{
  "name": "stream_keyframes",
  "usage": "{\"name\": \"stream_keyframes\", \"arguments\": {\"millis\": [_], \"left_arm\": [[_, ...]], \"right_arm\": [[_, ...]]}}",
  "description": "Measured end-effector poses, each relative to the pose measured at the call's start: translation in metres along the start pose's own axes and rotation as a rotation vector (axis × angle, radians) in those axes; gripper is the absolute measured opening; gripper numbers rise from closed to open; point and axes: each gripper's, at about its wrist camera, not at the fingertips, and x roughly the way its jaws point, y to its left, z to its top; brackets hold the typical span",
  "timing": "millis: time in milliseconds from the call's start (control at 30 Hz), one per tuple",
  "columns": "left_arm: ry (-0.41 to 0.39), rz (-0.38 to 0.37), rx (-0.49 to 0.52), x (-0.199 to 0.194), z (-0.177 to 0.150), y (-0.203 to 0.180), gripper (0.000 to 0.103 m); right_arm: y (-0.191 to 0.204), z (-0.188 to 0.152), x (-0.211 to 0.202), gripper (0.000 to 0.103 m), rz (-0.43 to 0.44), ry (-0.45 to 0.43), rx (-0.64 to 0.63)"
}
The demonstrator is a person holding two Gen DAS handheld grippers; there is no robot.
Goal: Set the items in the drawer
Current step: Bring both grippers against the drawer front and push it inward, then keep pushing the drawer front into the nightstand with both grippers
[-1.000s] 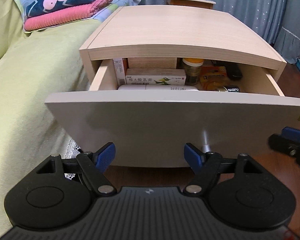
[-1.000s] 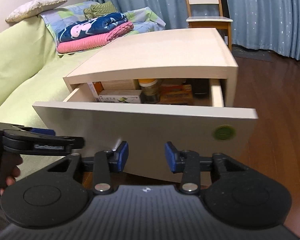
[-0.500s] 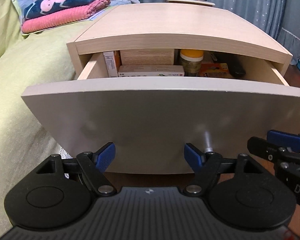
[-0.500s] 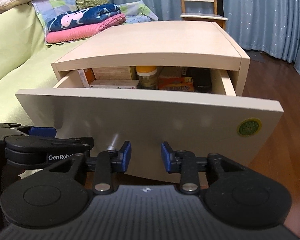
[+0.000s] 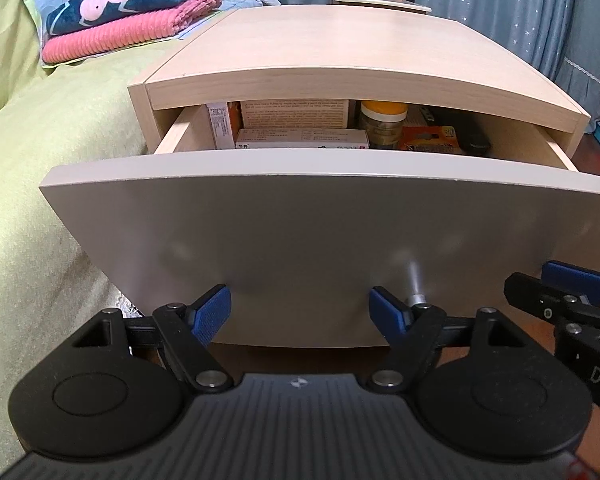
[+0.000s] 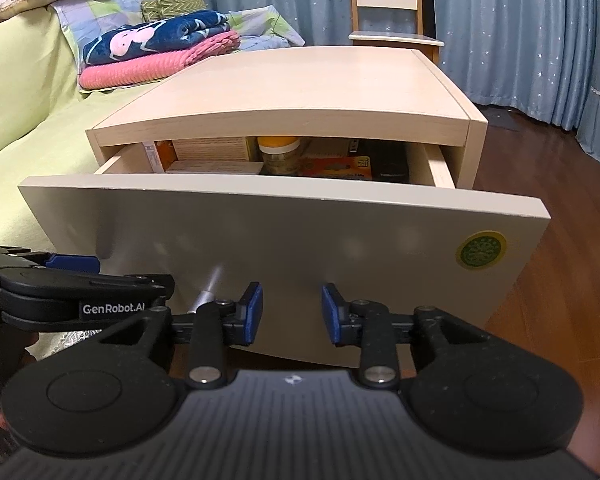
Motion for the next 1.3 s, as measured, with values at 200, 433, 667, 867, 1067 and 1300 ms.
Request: {"name": "stream_keyframes", "arguments": {"millis": [200,433,667,867,1067,1300], "left_arm": [[-0.002,0.006,-0.003,0.0,0.0,-0.001,0.078],[-0.003,0.007,-0.008,0.001,-0.001,-0.001,0.078],[-0.008,0.014,-0.014,0.001,0.0,-0.002,0.078],[-0.012,0.013,-0.028,0.001,0.0,0.0,0.078],[-0.01,0.01,-0.034,0.001,0.0,0.0,0.078],[-0.008,0.008,-0.043,0.002,0.002,0.001,0.079]], "right_arm": [[0.0,0.001,0.002,0.028,-0.003,-0.004,0.003],[0.0,0.004,0.005,0.028,-0.009,-0.007,0.007],[0.0,0.007,0.009,0.028,-0.016,-0.009,0.017],[0.0,0.01,0.012,0.028,-0.023,-0.013,0.022],[0.001,0.011,0.014,0.028,-0.028,-0.016,0.022],[0.002,0.013,0.016,0.028,-0.035,-0.02,0.025]]}}
